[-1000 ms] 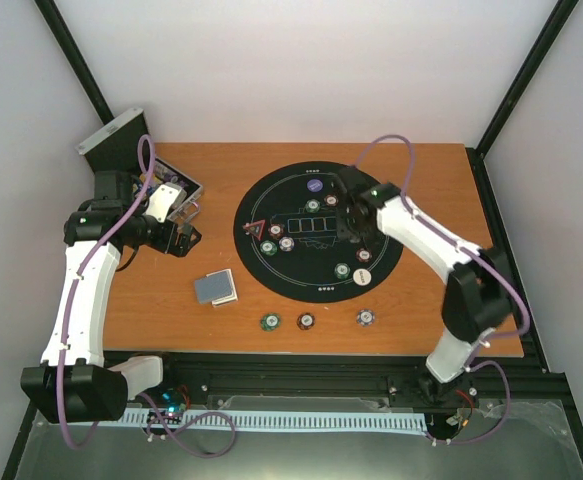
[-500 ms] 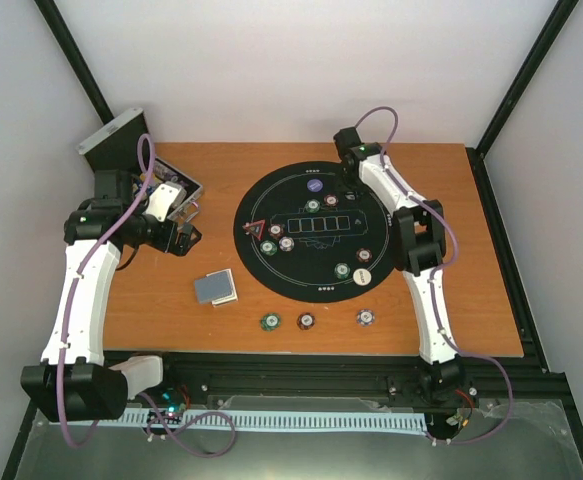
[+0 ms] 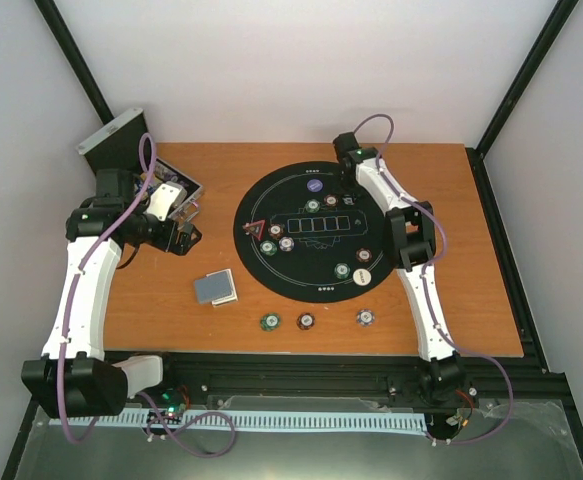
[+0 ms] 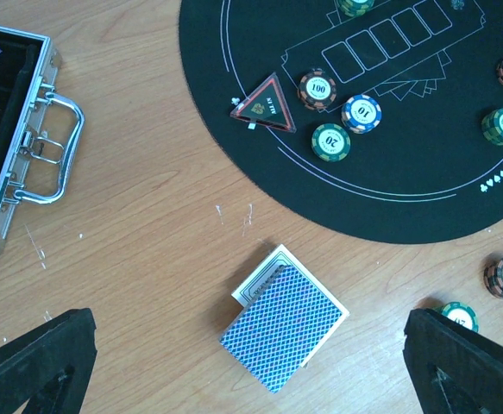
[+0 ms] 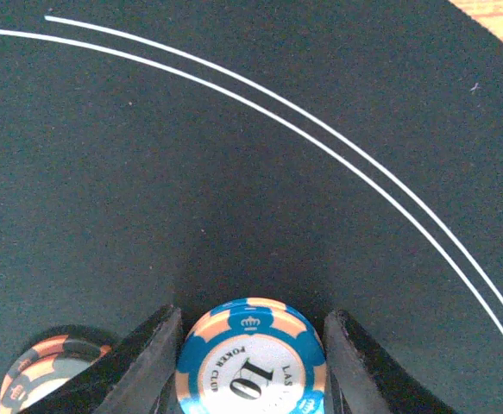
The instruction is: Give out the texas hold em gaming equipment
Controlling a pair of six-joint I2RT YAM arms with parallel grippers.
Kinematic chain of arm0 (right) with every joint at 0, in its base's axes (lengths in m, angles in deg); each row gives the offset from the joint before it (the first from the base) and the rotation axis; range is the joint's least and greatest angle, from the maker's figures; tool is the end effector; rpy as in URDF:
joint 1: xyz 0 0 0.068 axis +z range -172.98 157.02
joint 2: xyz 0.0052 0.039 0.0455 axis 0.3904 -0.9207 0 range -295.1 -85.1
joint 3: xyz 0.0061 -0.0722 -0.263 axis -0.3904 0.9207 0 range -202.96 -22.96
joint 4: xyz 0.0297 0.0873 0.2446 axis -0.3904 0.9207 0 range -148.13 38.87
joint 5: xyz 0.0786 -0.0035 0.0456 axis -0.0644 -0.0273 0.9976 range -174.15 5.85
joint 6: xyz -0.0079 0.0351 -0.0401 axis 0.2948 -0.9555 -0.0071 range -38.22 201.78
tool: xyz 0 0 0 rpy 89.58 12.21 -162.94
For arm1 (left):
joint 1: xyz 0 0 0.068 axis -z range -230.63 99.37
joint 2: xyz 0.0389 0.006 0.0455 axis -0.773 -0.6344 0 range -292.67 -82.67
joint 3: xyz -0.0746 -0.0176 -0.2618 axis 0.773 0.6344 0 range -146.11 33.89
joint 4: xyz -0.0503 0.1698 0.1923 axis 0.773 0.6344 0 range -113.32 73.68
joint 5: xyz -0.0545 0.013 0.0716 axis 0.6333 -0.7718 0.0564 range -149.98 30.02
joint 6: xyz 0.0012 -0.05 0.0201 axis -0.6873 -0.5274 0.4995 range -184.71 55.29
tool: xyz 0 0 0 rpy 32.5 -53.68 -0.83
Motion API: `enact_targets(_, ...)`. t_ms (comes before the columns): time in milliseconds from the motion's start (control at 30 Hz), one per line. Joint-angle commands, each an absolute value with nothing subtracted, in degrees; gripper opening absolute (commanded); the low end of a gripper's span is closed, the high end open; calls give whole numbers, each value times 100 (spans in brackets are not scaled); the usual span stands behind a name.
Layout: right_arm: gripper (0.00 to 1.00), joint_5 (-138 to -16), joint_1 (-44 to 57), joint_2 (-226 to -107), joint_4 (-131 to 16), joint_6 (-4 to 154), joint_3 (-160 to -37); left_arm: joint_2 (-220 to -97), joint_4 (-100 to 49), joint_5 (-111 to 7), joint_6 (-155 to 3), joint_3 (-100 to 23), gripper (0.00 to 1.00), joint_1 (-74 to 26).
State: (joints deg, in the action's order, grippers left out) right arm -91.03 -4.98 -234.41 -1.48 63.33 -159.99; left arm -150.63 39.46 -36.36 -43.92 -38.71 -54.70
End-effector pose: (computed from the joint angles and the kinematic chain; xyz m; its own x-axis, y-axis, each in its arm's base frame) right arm 0.5135 0.1623 0.1527 -0.9260 0.0295 -0.3764 0.0287 0.9996 0.0079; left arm 0.2171 0.0012 0.3472 -0.7403 0.2733 -0.6142 0.4370 0.8899 -0.1308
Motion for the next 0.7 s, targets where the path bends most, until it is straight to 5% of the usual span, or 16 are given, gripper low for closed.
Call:
enact_targets(0, 44, -8979, -574, -23616, -110, 6235, -16206, -15105, 3838, -3630, -4415, -3975, 100, -5502)
enact_targets(400, 59, -9329, -615, -22735, 380, 6412, -16174, -15036, 3890, -3625, -4380, -3951, 100, -5502)
enact_targets(667, 65, -9253, -446, -20804, -63, 6302, -13840, -14957, 3891, -3660, -4388, -3865, 100, -5502)
